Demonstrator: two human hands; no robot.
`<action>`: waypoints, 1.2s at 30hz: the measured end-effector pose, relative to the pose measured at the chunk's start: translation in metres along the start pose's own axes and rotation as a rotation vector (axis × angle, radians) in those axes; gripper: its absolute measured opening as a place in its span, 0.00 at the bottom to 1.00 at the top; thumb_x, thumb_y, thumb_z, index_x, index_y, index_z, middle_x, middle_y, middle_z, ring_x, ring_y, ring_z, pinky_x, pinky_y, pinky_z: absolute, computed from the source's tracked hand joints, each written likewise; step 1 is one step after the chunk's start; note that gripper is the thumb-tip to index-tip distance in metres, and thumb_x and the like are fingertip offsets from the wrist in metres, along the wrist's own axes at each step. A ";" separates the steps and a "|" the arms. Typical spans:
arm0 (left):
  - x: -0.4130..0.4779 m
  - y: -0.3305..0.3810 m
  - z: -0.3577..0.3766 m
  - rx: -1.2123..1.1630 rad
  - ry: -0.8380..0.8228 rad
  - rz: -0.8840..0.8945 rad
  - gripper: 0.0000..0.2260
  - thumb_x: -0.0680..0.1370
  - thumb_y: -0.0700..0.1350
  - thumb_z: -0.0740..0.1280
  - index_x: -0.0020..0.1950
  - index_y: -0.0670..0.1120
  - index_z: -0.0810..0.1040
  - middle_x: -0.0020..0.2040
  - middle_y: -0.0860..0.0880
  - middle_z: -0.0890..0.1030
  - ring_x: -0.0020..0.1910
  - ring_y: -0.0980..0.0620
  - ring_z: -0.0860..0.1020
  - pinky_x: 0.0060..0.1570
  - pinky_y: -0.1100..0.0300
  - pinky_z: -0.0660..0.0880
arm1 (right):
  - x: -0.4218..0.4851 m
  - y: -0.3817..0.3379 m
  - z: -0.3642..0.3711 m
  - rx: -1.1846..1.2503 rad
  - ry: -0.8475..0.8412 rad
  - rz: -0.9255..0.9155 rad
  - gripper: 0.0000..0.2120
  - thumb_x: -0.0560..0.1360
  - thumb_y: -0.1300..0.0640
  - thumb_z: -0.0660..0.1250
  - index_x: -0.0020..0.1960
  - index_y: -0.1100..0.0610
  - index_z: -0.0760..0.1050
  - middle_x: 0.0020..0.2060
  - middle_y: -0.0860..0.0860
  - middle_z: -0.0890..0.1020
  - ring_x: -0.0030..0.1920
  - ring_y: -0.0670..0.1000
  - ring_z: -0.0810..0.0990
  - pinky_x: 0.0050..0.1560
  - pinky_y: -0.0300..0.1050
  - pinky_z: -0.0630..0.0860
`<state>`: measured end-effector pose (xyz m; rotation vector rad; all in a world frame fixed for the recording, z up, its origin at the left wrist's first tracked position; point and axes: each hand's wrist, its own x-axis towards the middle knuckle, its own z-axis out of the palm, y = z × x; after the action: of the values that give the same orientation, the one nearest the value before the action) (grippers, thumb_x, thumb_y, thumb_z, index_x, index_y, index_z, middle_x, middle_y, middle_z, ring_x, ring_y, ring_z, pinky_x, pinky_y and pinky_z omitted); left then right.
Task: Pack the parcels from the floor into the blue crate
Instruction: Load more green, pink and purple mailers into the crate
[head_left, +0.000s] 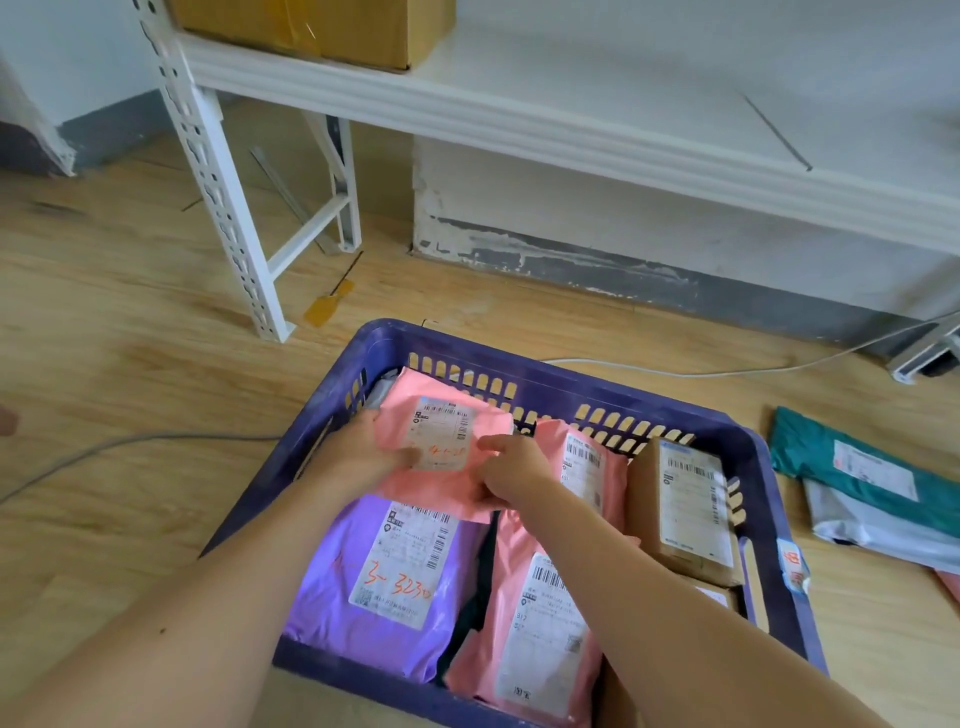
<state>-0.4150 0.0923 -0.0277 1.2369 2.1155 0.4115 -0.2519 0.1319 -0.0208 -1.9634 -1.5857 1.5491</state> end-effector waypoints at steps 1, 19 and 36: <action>-0.001 0.002 0.000 0.096 0.032 0.001 0.33 0.72 0.54 0.71 0.73 0.50 0.60 0.66 0.46 0.73 0.62 0.45 0.74 0.52 0.58 0.71 | -0.003 -0.001 0.002 -0.083 -0.038 -0.013 0.25 0.75 0.68 0.55 0.69 0.52 0.69 0.45 0.57 0.80 0.30 0.52 0.82 0.37 0.43 0.82; -0.005 -0.019 0.032 0.835 -0.207 0.370 0.42 0.71 0.72 0.51 0.74 0.57 0.31 0.70 0.50 0.26 0.67 0.54 0.26 0.70 0.42 0.30 | -0.025 0.055 -0.021 -1.060 0.041 -0.359 0.37 0.73 0.38 0.62 0.76 0.47 0.50 0.76 0.55 0.48 0.76 0.59 0.48 0.73 0.60 0.51; -0.070 0.144 0.049 0.461 0.162 0.734 0.21 0.76 0.52 0.64 0.68 0.50 0.69 0.71 0.49 0.65 0.70 0.49 0.64 0.70 0.49 0.55 | -0.090 0.074 -0.153 -0.522 0.360 -0.344 0.21 0.79 0.47 0.58 0.71 0.50 0.67 0.69 0.51 0.70 0.68 0.52 0.68 0.64 0.45 0.66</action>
<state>-0.2631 0.1026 0.0421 2.3265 1.8736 0.3416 -0.0768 0.0964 0.0495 -1.9032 -2.1535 0.6509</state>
